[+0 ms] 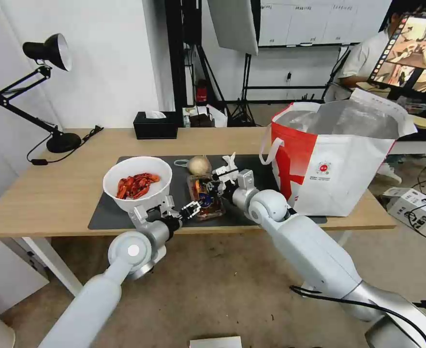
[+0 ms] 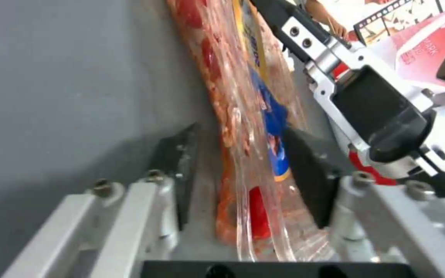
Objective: Pick up the trash from the table and place it into the takeout bag.
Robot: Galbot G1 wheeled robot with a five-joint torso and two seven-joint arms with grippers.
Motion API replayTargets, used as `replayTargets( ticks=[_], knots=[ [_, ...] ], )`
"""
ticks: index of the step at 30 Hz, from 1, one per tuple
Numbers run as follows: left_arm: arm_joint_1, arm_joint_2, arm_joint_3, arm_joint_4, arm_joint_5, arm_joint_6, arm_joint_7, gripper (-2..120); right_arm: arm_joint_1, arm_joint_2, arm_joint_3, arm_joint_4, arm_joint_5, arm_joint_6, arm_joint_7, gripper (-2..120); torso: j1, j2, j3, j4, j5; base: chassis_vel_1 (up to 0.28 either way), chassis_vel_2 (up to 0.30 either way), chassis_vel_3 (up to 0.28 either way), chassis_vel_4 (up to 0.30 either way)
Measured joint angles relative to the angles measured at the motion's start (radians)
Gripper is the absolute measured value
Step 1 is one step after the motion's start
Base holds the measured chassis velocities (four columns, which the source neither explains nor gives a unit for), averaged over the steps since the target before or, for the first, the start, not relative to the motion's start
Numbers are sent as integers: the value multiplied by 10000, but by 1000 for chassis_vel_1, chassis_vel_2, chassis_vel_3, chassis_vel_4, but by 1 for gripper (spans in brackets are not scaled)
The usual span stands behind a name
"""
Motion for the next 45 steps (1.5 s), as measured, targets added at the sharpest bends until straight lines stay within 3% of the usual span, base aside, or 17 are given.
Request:
replayTargets(
  ticks=[9,11,12,21,27,33,45],
  knots=[
    [22,47,24,-18,9,-29,11,11,-1,-11,-25,52,12,6,2,0,0,0,0,0,1,0,0,0,0],
    [18,46,30,-19,11,-31,12,9,-2,-15,-29,63,14,6,2,0,0,0,-1,0,0,0,0,0,0],
    [14,46,33,-18,13,-34,12,1,-1,-21,-35,84,17,6,2,0,0,0,0,0,1,0,0,0,0],
    [83,34,8,-155,82,-100,42,0,-106,-119,163,359,211,40,77,0,0,-1,0,0,1,0,0,0,0],
    [101,97,-137,-495,61,-215,50,0,-526,-404,716,1014,663,741,248,0,0,0,0,1,1,0,0,0,0],
    [46,248,-287,-933,6,-338,59,0,-1937,-927,1727,2477,1056,2092,1155,0,0,-1,0,1,3,0,0,0,0],
    [-809,445,-546,-1111,2,-588,-12,0,-4856,-2020,3779,4881,612,2812,1784,0,0,0,-1,0,1,0,0,0,0]
  ],
)
